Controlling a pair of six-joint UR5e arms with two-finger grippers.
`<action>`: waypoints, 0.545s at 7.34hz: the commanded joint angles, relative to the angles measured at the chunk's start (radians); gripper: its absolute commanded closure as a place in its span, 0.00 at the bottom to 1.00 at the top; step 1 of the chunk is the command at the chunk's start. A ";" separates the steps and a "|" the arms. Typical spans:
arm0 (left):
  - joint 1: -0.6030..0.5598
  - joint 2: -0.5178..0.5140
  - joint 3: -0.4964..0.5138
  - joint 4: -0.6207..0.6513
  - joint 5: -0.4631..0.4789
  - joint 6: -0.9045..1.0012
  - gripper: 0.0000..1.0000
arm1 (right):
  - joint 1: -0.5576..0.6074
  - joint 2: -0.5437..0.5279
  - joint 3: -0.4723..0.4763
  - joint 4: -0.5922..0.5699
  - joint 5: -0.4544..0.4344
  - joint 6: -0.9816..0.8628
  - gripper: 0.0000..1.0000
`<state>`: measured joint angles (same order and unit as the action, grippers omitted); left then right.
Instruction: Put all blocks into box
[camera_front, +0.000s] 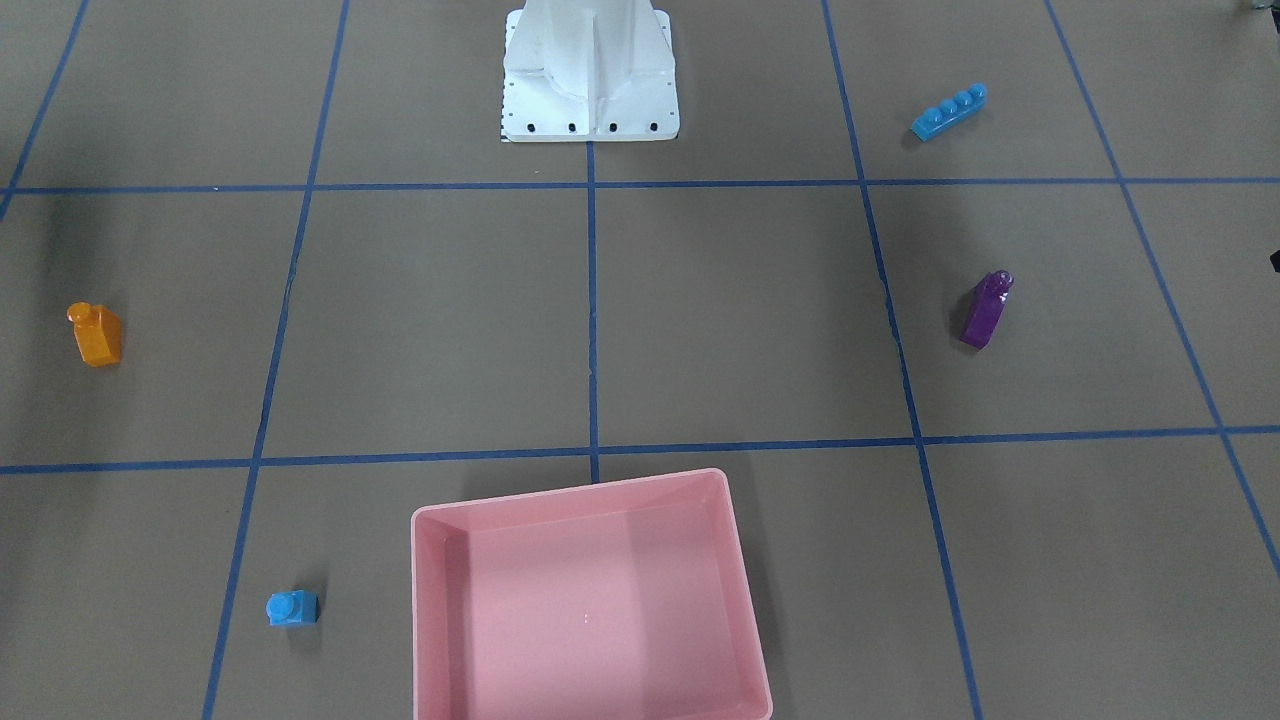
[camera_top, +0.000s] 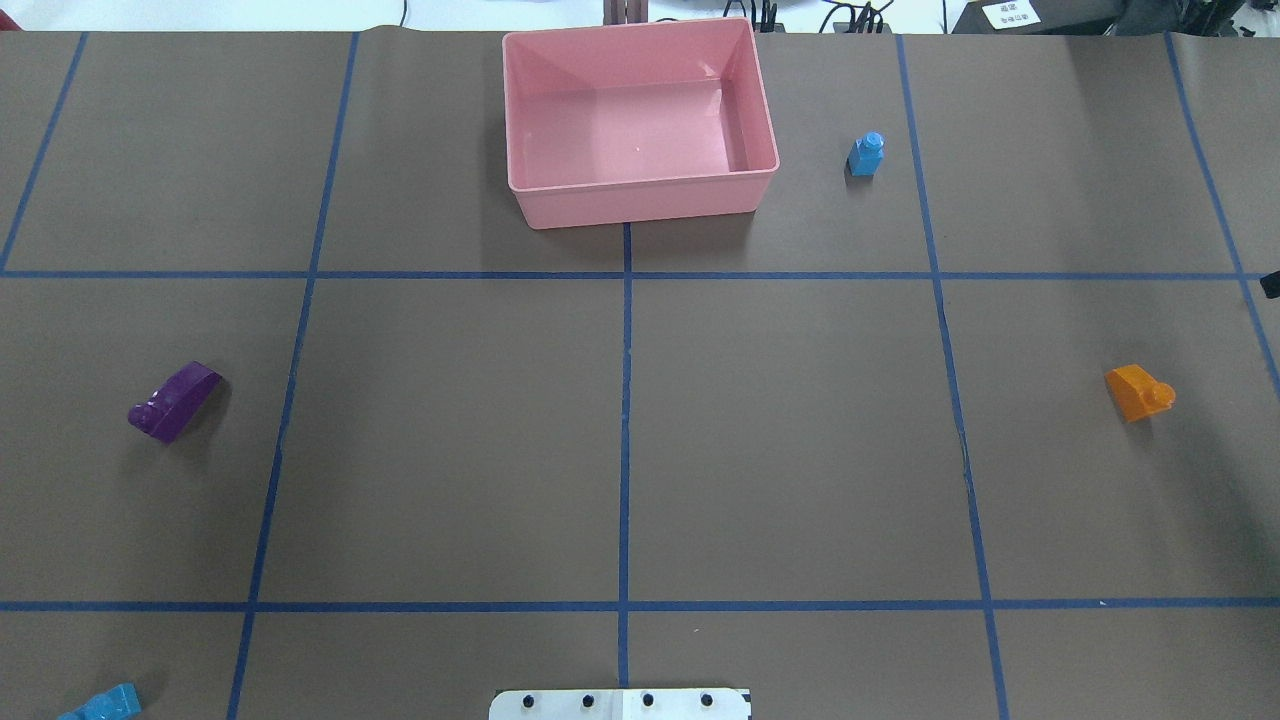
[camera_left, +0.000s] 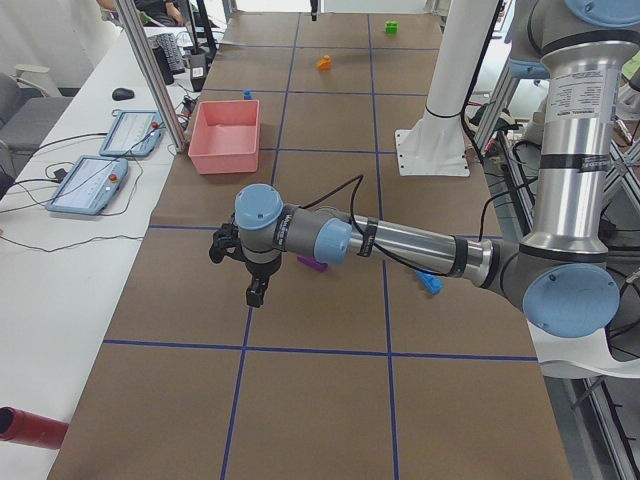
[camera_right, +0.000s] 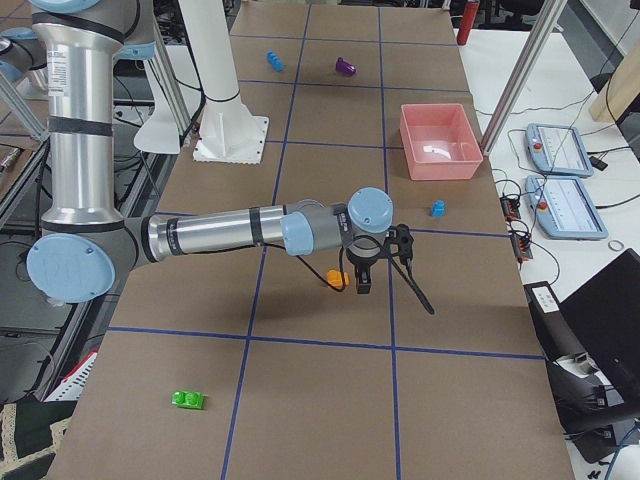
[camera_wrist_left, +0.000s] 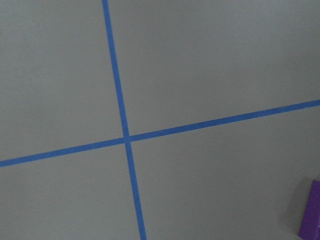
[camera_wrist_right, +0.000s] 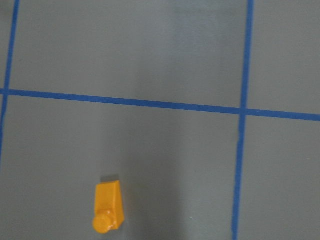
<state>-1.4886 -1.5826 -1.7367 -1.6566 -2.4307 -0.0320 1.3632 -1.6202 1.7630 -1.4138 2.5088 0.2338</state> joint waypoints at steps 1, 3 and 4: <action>0.001 0.006 0.012 -0.009 -0.034 0.000 0.00 | -0.160 -0.004 0.000 0.163 -0.131 0.126 0.00; 0.001 0.006 0.011 -0.009 -0.034 0.000 0.00 | -0.263 -0.010 -0.016 0.188 -0.199 0.147 0.00; 0.001 0.004 0.012 -0.009 -0.034 0.000 0.00 | -0.295 -0.012 -0.042 0.188 -0.197 0.147 0.00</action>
<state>-1.4880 -1.5774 -1.7251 -1.6657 -2.4646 -0.0322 1.1169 -1.6301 1.7450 -1.2323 2.3256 0.3747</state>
